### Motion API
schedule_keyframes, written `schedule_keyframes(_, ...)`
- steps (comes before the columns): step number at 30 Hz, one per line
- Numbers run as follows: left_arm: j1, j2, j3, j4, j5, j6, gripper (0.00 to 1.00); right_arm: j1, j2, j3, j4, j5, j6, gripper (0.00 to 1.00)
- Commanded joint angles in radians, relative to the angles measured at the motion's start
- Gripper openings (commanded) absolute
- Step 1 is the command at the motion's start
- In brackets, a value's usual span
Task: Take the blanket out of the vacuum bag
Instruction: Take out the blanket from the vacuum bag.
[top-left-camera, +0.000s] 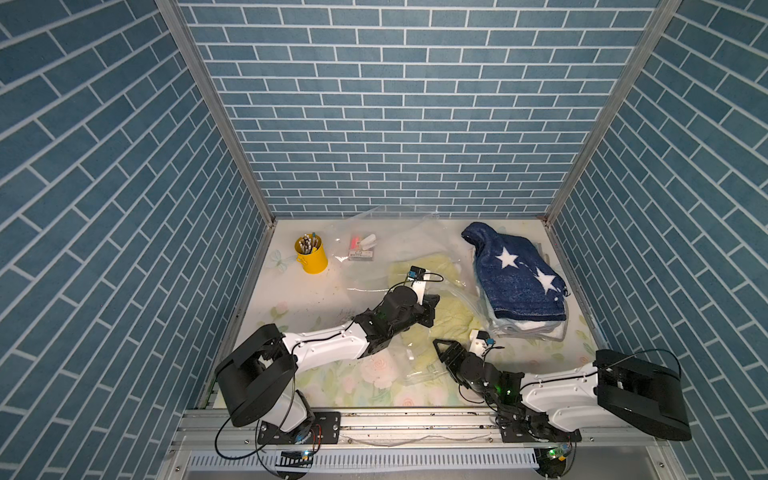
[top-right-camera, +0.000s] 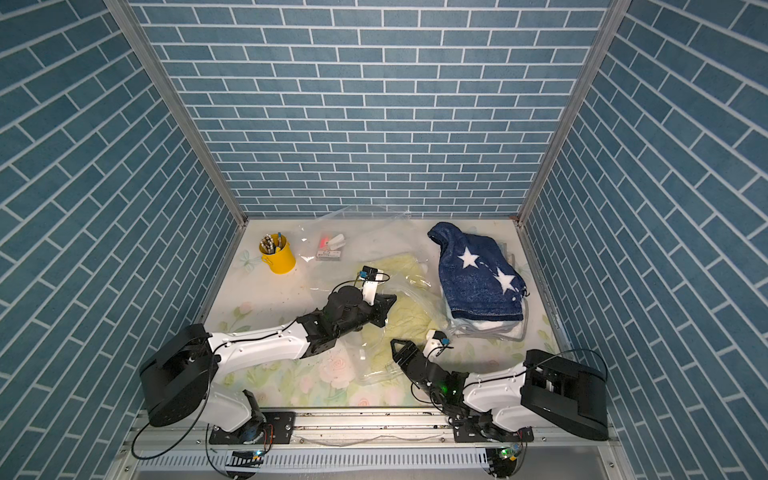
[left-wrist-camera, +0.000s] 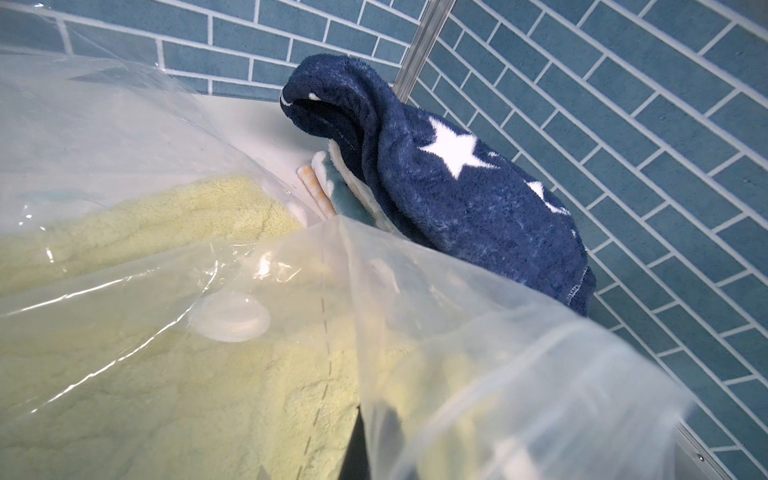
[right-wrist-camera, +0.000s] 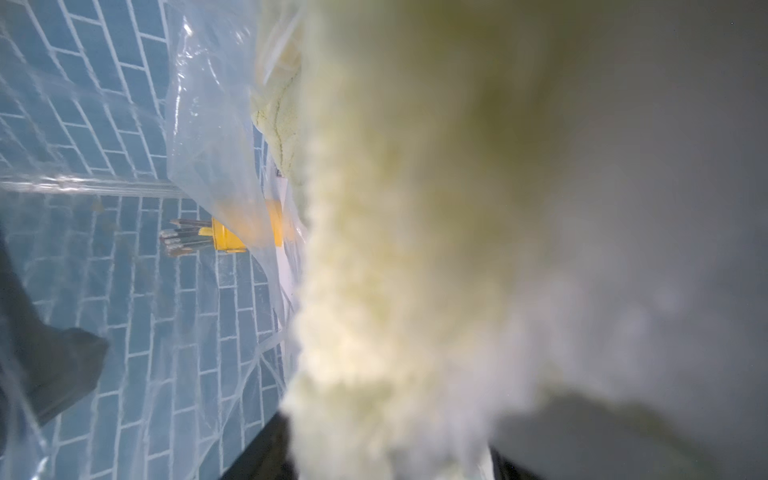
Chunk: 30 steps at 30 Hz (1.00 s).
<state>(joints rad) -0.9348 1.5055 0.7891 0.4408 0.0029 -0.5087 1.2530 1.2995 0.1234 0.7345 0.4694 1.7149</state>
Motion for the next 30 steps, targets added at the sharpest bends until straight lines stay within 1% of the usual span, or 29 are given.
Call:
schedule_keyframes(1, -0.004, 0.010, 0.026, 0.024, 0.003, -0.002, 0.01, 0.001, 0.071, -0.034, 0.129, -0.015, 0.041, 0.70)
schedule_keyframes(4, -0.004, 0.008, 0.025, 0.024, 0.004, -0.003, 0.02, -0.015, 0.132, -0.018, 0.182, -0.008, 0.022, 0.70)
schedule_keyframes(6, -0.004, 0.006, 0.025, 0.019, 0.005, -0.003, 0.01, -0.036, 0.173, -0.033, 0.276, 0.004, 0.002, 0.70)
schedule_keyframes(8, -0.004, 0.003, 0.021, 0.019, 0.005, -0.003, 0.02, -0.054, 0.199, -0.034, 0.320, 0.009, -0.015, 0.70)
schedule_keyframes(13, -0.004, 0.000, 0.009, 0.017, 0.005, -0.005, 0.01, -0.072, 0.228, 0.020, 0.283, 0.018, -0.063, 0.68)
schedule_keyframes(14, -0.004, -0.001, 0.006, 0.019, 0.005, -0.007, 0.02, -0.076, 0.237, 0.028, 0.295, 0.018, -0.078, 0.65)
schedule_keyframes(17, -0.004, -0.001, 0.000, 0.017, 0.008, -0.011, 0.02, -0.084, 0.258, 0.032, 0.333, 0.015, -0.096, 0.51)
schedule_keyframes(22, -0.004, -0.003, -0.007, 0.017, 0.015, -0.019, 0.01, -0.087, 0.276, 0.020, 0.389, 0.015, -0.118, 0.23)
schedule_keyframes(23, -0.004, -0.002, -0.008, 0.017, 0.015, -0.020, 0.02, -0.089, 0.276, 0.016, 0.405, 0.014, -0.135, 0.18)
schedule_keyframes(26, -0.004, 0.002, -0.007, 0.013, 0.008, -0.020, 0.02, -0.089, 0.261, 0.007, 0.487, -0.002, -0.236, 0.05)
schedule_keyframes(27, -0.004, 0.002, -0.004, 0.009, -0.003, -0.023, 0.01, -0.089, 0.245, 0.013, 0.492, -0.011, -0.269, 0.01)
schedule_keyframes(28, -0.004, 0.002, -0.002, 0.004, -0.008, -0.024, 0.01, -0.089, 0.226, 0.020, 0.476, -0.019, -0.286, 0.00)
schedule_keyframes(30, -0.004, -0.003, 0.007, -0.007, -0.021, -0.023, 0.01, -0.089, 0.174, 0.026, 0.459, -0.035, -0.341, 0.00)
